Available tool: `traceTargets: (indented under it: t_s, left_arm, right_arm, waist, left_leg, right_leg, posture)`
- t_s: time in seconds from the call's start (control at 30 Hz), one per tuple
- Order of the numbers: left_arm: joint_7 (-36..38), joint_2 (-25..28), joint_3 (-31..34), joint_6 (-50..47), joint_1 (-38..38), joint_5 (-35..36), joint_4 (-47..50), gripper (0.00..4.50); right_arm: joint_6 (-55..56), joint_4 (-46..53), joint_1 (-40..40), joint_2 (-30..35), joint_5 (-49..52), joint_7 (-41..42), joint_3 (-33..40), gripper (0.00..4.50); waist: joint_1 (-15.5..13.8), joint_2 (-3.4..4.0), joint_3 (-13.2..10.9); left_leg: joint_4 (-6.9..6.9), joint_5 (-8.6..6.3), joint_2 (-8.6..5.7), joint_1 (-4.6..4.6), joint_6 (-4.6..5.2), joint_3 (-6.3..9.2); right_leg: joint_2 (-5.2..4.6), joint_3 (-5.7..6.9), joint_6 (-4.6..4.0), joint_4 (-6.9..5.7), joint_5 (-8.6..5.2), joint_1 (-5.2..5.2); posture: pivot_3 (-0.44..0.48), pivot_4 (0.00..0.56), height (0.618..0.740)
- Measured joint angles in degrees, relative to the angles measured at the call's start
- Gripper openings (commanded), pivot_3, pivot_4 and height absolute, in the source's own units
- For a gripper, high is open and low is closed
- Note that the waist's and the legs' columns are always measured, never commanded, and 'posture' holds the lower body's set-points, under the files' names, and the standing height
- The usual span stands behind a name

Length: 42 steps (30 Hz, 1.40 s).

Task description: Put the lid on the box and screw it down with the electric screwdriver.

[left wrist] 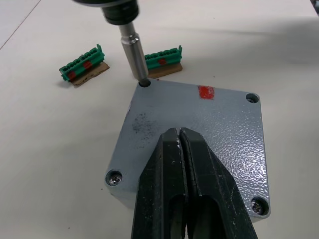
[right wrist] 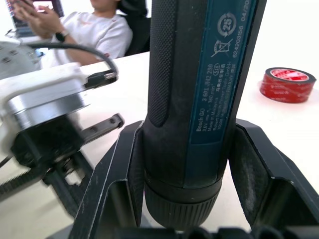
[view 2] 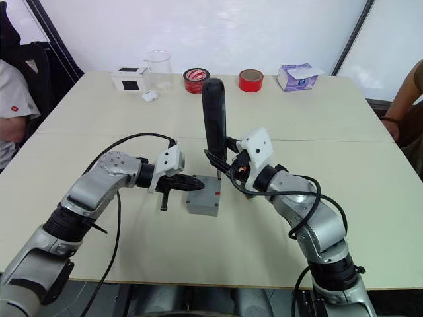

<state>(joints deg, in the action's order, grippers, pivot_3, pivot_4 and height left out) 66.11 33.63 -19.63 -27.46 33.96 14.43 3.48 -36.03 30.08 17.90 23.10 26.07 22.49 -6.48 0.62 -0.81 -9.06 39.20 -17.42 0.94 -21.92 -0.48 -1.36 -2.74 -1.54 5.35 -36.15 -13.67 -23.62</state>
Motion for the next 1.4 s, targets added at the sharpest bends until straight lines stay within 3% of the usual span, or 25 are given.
traceTargets:
  t_s: [0.13, 0.73, 0.9, 1.03, 1.13, 1.23, 1.33, 1.4]
  left_arm:
    - [-0.1, -0.1, 0.0, 0.0, -0.5, -0.1, 0.0, 0.00]
    - [-0.3, -0.8, 0.1, 0.2, -0.7, -0.1, -0.2, 0.00]
    - [-0.4, -2.4, 0.8, 0.0, -1.8, 0.6, -0.2, 0.00]
    - [-1.5, -3.9, 3.3, -2.7, -3.1, 3.4, -0.1, 0.00]
    - [-3.1, -5.2, 6.2, -7.1, -4.0, 7.1, 0.1, 0.00]
    - [-5.2, -5.3, 10.9, -12.9, -4.2, 12.0, 2.4, 0.00]
    - [-4.6, -0.2, 14.1, -16.8, -5.0, 16.0, 8.8, 0.00]
    - [-3.5, 5.0, 16.4, -18.4, -7.3, 17.4, 13.4, 0.00]
  right_arm:
    - [-0.1, -0.2, -0.8, -1.9, 0.1, -0.2, 0.6, 1.83]
    - [-0.1, 0.0, -1.0, -1.7, 0.2, 1.1, 2.7, 1.83]
    - [-5.8, -1.7, 4.1, 0.7, 5.4, 2.7, 5.9, 1.83]
    - [-13.8, -4.3, 13.8, 3.0, 15.2, 0.5, 16.0, 1.83]
    - [-21.2, -6.8, 21.9, 5.8, 24.5, -3.5, 24.6, 1.83]
    - [-36.6, -15.0, 28.0, 13.9, 32.3, -6.2, 28.4, 1.83]
    - [-50.0, -23.3, 27.6, 26.3, 32.7, -5.0, 24.9, 1.83]
    - [-54.9, -28.3, 22.1, 35.2, 32.4, -3.4, 20.1, 1.83]
  waist:
    - [0.0, 0.00, 0.0]
    - [0.0, 0.01, 0.0]
    - [0.0, 0.07, -0.1]
    - [0.0, 0.19, -0.2]
    - [0.1, 0.20, -0.2]
    - [0.1, 0.23, -0.3]
    - [-0.1, 0.26, -0.3]
    - [-0.3, 0.26, -0.3]
  left_leg:
    - [-0.09, -0.08, 0.02, 0.47, 0.13, -0.01]
    - [-0.11, -0.09, 0.04, 0.48, 0.14, -0.01]
    - [-0.11, -0.09, 0.10, 0.36, 0.14, -0.01]
    - [-0.09, -0.09, 0.09, 0.00, 0.14, 0.01]
    - [-0.09, -0.08, 0.10, -0.54, 0.14, 0.03]
    - [-0.11, -0.09, 0.16, -0.79, 0.15, 0.01]
    - [-0.18, -0.09, 0.08, -1.17, 0.16, 0.08]
    - [-0.17, -0.19, -0.02, -1.29, 0.33, 0.06]
  right_leg:
    - [-0.01, 0.00, -0.11, 0.04, -0.11, 0.41]
    - [-0.05, -0.01, -0.15, 0.05, -0.14, 0.41]
    - [-0.13, -0.02, -0.17, 0.05, -0.15, 0.29]
    - [-0.18, -0.01, -0.15, 0.04, -0.13, -0.01]
    - [-0.19, 0.01, 0.07, -0.04, 0.01, -0.60]
    - [-0.20, 0.05, 0.05, -0.02, 0.00, -0.86]
    - [-0.28, 0.11, 0.01, 0.09, -0.02, -1.12]
    - [-0.46, 0.16, -0.18, 0.11, -0.15, -1.21]
  posture:
    - [0.000, 0.150, 0.740]
    - [0.000, 0.150, 0.740]
    - [0.000, 0.150, 0.740]
    - [0.000, 0.150, 0.740]
    - [0.000, 0.150, 0.740]
    - [0.000, 0.150, 0.740]
    - [0.000, 0.150, 0.740]
    - [0.000, 0.150, 0.740]
